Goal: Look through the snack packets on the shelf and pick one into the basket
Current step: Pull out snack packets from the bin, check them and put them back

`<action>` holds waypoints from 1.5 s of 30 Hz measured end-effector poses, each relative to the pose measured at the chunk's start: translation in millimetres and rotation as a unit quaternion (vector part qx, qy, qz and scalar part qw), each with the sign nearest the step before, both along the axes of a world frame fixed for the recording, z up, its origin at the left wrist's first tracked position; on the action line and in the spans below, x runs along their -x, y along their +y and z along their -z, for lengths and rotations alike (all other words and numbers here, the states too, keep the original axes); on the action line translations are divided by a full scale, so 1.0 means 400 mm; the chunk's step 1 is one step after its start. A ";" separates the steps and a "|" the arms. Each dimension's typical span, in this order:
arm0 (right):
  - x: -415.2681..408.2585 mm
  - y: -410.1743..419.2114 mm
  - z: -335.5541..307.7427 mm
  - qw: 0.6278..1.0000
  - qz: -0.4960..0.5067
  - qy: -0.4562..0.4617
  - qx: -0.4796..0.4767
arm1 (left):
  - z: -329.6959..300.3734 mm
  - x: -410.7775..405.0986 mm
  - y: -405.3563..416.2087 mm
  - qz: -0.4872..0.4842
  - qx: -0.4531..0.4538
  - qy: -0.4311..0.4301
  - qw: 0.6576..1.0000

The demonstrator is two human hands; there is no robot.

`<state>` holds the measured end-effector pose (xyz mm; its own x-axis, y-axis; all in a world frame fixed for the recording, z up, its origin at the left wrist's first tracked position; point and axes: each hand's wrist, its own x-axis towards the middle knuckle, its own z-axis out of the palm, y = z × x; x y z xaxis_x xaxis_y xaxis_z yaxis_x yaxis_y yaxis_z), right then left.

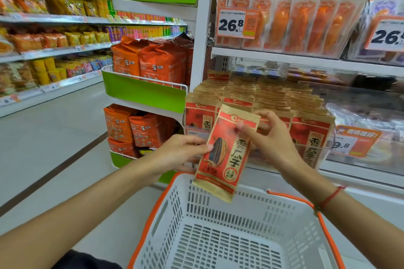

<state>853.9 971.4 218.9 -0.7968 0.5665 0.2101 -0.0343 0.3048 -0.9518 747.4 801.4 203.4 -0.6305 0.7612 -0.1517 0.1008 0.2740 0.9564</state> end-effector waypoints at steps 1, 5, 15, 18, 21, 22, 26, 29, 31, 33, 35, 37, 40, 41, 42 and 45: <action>0.001 -0.006 0.011 1.000 -0.005 -0.005 -0.016 | 0.007 -0.002 0.002 -0.016 -0.005 0.006 1.000; 0.007 -0.023 0.033 1.000 0.013 0.004 0.023 | 0.029 -0.013 0.019 -0.044 -0.031 0.007 0.999; 0.006 0.026 0.023 0.999 0.014 0.042 -0.009 | 0.034 -0.011 0.035 0.000 -0.044 0.008 0.999; 0.007 0.036 0.032 0.998 -0.004 0.048 -0.027 | 0.039 -0.011 0.039 0.008 -0.043 0.027 0.999; 0.010 0.045 0.033 0.999 -0.026 0.032 -0.017 | 0.039 -0.014 0.041 -0.006 -0.047 0.058 0.997; 0.010 0.046 0.033 0.999 -0.034 0.026 -0.016 | 0.038 -0.014 0.040 -0.014 -0.053 0.069 0.996; 0.010 0.044 0.033 0.996 -0.085 -0.013 -0.026 | 0.022 0.001 0.034 -0.073 -0.122 0.071 0.987; 0.009 0.042 0.042 0.988 -0.136 -0.054 -0.040 | 0.011 0.014 0.029 -0.113 -0.168 0.057 0.978; 0.009 0.040 0.046 0.986 -0.153 -0.057 -0.034 | 0.009 0.018 0.029 -0.129 -0.174 0.054 0.975; 0.010 0.039 0.045 0.986 -0.158 -0.051 -0.016 | 0.012 0.017 0.029 -0.133 -0.169 0.050 0.975; 0.009 0.041 0.041 0.986 -0.161 -0.049 0.008 | 0.016 0.017 0.028 -0.131 -0.164 0.044 0.977; 0.008 0.046 0.039 0.985 -0.164 -0.056 0.019 | 0.020 0.018 0.027 -0.127 -0.156 0.044 0.979; 0.004 0.057 0.040 0.980 -0.177 -0.081 0.033 | 0.025 0.017 0.027 -0.119 -0.150 0.045 0.981; 0.003 0.060 0.040 0.978 -0.181 -0.090 0.040 | 0.026 0.015 0.028 -0.116 -0.149 0.047 0.981; 0.002 0.062 0.040 0.977 -0.184 -0.098 0.048 | 0.027 0.013 0.029 -0.113 -0.148 0.053 0.981; 0.000 0.064 0.036 0.974 -0.189 -0.110 0.059 | 0.023 0.010 0.032 -0.112 -0.150 0.067 0.980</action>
<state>853.9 997.0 204.6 -0.9716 0.2337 -0.0376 0.0853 0.1976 -0.9766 743.3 814.2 194.2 -0.7859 0.5990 0.1536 0.2011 0.0127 0.9795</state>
